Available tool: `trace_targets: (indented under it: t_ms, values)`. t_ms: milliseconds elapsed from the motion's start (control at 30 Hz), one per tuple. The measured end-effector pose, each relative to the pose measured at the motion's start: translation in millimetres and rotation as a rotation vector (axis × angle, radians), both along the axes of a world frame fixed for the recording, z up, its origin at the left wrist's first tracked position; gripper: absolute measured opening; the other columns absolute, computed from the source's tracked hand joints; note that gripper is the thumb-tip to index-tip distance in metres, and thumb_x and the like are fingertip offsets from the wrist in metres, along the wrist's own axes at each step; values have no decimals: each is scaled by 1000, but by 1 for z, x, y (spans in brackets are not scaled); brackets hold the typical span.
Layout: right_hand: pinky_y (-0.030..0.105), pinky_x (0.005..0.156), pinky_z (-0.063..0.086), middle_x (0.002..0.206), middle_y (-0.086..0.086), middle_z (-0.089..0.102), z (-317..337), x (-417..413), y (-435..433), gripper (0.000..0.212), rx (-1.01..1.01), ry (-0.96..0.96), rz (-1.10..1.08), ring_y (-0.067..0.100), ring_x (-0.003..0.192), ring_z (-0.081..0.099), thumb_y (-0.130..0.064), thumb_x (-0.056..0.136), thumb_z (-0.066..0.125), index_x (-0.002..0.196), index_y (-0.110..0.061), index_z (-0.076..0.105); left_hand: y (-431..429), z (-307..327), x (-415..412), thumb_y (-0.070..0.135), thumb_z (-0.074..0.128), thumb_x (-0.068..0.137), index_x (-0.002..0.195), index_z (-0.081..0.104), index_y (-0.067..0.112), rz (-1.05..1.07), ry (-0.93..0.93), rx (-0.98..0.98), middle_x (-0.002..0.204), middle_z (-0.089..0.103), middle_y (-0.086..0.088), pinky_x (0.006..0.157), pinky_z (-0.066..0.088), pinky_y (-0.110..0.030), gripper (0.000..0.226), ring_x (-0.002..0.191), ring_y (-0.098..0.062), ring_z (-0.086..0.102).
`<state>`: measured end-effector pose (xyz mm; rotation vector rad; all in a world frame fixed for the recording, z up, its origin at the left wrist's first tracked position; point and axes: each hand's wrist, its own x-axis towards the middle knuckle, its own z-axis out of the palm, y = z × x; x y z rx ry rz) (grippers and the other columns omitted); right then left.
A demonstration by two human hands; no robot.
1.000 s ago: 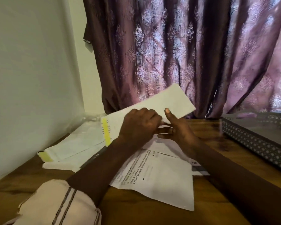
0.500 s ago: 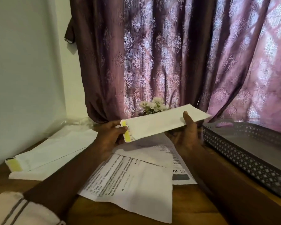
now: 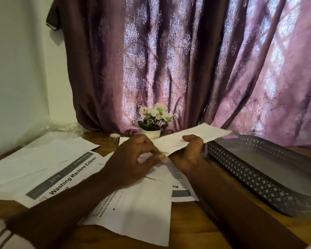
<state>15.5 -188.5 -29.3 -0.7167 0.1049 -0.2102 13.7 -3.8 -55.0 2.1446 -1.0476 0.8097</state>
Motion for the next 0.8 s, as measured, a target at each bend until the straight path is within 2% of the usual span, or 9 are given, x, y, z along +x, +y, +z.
trace_targets:
  t_ms: [133,233,300,400,467,533,633,700,800]
  values:
    - [67,101,45,133,32,60,4,4,-11,79,63,43,-11,53,120,57,-13,57,52,135,2,50,-2,-5,-1,62,65,90,134,64,29,15,-236,190,129,65,8,96,49,-27,55,117,-10,57]
    - [62,106,45,123,31,62,-1,-1,-7,54,9,32,46,46,104,61,-10,63,44,112,8,56,-9,-8,-1,41,74,89,145,56,20,70,-360,106,138,60,-4,102,50,-34,62,125,-20,56]
    - [58,96,51,117,30,61,-3,-5,-1,49,-20,48,96,46,98,62,-9,67,42,111,7,56,-11,-5,-1,38,77,87,147,54,15,70,-357,53,143,56,-6,107,50,-36,68,131,-22,54]
    - [51,83,52,115,30,63,-6,-10,7,51,-53,67,215,48,110,61,-10,72,41,116,8,57,-8,-1,-4,41,77,86,139,59,11,123,-412,0,138,59,-9,103,52,-37,63,126,-24,56]
    - [51,92,51,127,31,61,-10,-12,12,57,-81,78,302,50,126,56,-12,70,41,120,9,57,-5,3,-6,33,77,85,130,65,10,169,-461,-50,128,64,-10,96,53,-40,52,117,-27,60]
    - [57,109,44,135,31,58,-12,-14,17,53,-111,78,362,48,133,51,-18,79,38,121,8,59,0,8,-4,19,76,86,118,71,8,171,-504,-84,115,66,-11,85,53,-43,35,105,-29,63]
    - [58,110,42,131,29,62,-10,-12,16,52,-133,85,326,47,116,61,-22,76,39,113,8,60,6,11,-2,6,80,86,107,75,5,135,-499,-78,100,67,-9,78,53,-34,21,92,-26,64]
    - [57,106,45,136,31,60,-9,-12,9,58,-112,79,276,49,117,62,-19,69,40,117,9,57,9,13,-1,5,79,88,104,74,7,129,-491,-47,94,67,-6,76,49,-27,17,86,-24,64]
    - [59,102,47,138,33,58,-7,-14,3,60,-105,79,209,49,115,61,-17,67,43,120,7,56,11,14,-1,4,75,88,96,73,10,86,-564,38,92,67,-5,68,55,-36,11,84,-24,64]
